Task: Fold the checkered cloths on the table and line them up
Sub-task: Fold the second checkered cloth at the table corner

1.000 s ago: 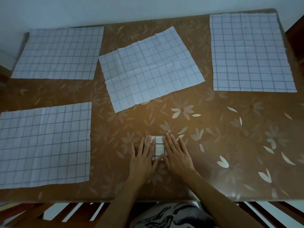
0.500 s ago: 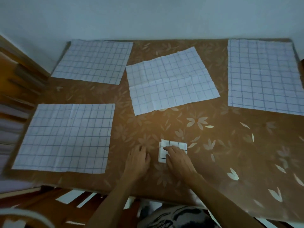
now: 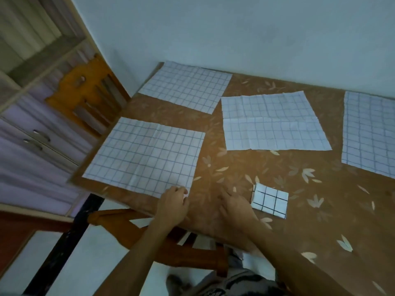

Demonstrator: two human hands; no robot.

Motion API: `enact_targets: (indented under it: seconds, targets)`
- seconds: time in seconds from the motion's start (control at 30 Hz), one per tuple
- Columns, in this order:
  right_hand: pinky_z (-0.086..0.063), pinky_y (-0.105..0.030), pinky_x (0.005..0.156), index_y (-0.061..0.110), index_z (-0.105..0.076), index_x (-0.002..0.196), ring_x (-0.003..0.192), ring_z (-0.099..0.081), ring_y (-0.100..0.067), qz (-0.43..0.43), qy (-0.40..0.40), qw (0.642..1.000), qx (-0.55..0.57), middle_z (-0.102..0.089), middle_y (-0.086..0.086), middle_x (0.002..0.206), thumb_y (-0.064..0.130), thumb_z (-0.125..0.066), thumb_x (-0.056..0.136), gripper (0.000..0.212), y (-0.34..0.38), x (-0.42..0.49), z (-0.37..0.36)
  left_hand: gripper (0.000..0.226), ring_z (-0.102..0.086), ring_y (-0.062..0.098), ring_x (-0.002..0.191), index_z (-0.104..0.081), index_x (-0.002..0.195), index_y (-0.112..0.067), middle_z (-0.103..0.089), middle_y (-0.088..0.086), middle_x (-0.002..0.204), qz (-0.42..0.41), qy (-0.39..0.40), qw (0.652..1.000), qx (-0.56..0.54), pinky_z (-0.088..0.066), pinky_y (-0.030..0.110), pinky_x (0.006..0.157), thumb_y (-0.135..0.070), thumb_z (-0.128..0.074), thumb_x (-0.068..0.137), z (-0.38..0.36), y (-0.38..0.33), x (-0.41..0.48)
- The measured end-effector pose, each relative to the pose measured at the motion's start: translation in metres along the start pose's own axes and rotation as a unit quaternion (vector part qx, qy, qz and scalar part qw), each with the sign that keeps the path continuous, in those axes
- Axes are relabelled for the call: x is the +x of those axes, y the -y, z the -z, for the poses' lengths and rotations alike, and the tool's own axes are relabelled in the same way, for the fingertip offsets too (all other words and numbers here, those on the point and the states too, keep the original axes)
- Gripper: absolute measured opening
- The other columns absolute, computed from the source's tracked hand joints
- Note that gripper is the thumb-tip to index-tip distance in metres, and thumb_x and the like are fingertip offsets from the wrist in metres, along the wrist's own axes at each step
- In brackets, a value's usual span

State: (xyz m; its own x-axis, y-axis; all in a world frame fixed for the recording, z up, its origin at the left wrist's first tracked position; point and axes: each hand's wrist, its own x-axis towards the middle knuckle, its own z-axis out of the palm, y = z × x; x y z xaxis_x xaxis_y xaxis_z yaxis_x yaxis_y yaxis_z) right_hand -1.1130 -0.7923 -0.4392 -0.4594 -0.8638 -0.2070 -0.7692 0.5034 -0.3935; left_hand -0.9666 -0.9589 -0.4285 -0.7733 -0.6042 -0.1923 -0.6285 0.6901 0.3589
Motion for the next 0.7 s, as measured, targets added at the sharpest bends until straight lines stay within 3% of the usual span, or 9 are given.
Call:
enact_targets:
  seconds: [0.1, 0.17, 0.3, 0.53, 0.7]
  targets:
    - [-0.05, -0.029, 0.082, 0.02, -0.056, 0.121, 0.097, -0.059, -0.02, 0.006, 0.024, 0.999, -0.031, -0.059, -0.003, 0.119, 0.042, -0.052, 0.093, 0.036, 0.044, 0.001, -0.01, 0.023, -0.055, 0.017, 0.103, -0.06, 0.117, -0.019, -0.06, 0.002, 0.114, 0.015, -0.007, 1.0, -0.004, -0.05, 0.034, 0.089, -0.026, -0.049, 0.099, 0.023, 0.046, -0.023]
    - [-0.051, -0.032, 0.086, 0.019, -0.058, 0.12, 0.099, -0.061, -0.022, 0.006, 0.031, 0.999, -0.011, -0.06, -0.002, 0.118, 0.041, -0.055, 0.093, 0.035, 0.076, 0.003, -0.016, 0.019, -0.057, 0.018, 0.097, -0.063, 0.109, -0.016, -0.062, 0.003, 0.108, 0.015, -0.021, 1.0, 0.0, -0.051, 0.034, 0.086, -0.022, -0.049, 0.097, 0.038, 0.079, -0.037]
    - [-0.053, -0.035, 0.08, 0.021, -0.059, 0.123, 0.097, -0.062, -0.026, -0.005, 0.021, 0.999, -0.024, -0.061, -0.002, 0.117, 0.039, -0.049, 0.096, 0.034, 0.133, 0.015, -0.023, 0.018, -0.058, 0.023, 0.091, -0.063, 0.098, -0.009, -0.059, 0.005, 0.101, 0.04, -0.042, 0.998, -0.004, -0.052, 0.035, 0.078, -0.021, -0.049, 0.097, 0.064, 0.137, -0.06]
    - [-0.051, -0.038, 0.083, 0.015, -0.061, 0.115, 0.094, -0.06, -0.024, 0.038, 0.041, 0.997, -0.061, -0.059, -0.004, 0.11, 0.034, -0.041, 0.1, 0.031, 0.211, 0.04, -0.036, 0.016, -0.056, 0.019, 0.087, -0.062, 0.09, -0.013, -0.06, 0.004, 0.095, 0.062, -0.097, 0.992, -0.047, -0.05, 0.033, 0.074, -0.023, -0.051, 0.095, 0.094, 0.206, -0.085]
    - [-0.047, -0.032, 0.091, 0.016, -0.059, 0.123, 0.104, -0.057, -0.022, 0.064, 0.06, 0.994, -0.069, -0.059, -0.004, 0.118, 0.036, -0.036, 0.103, 0.036, 0.26, 0.071, -0.045, 0.025, -0.059, 0.017, 0.094, -0.063, 0.116, -0.02, -0.06, 0.002, 0.108, 0.089, -0.081, 0.985, -0.122, -0.055, 0.039, 0.083, -0.029, -0.048, 0.098, 0.108, 0.252, -0.092]
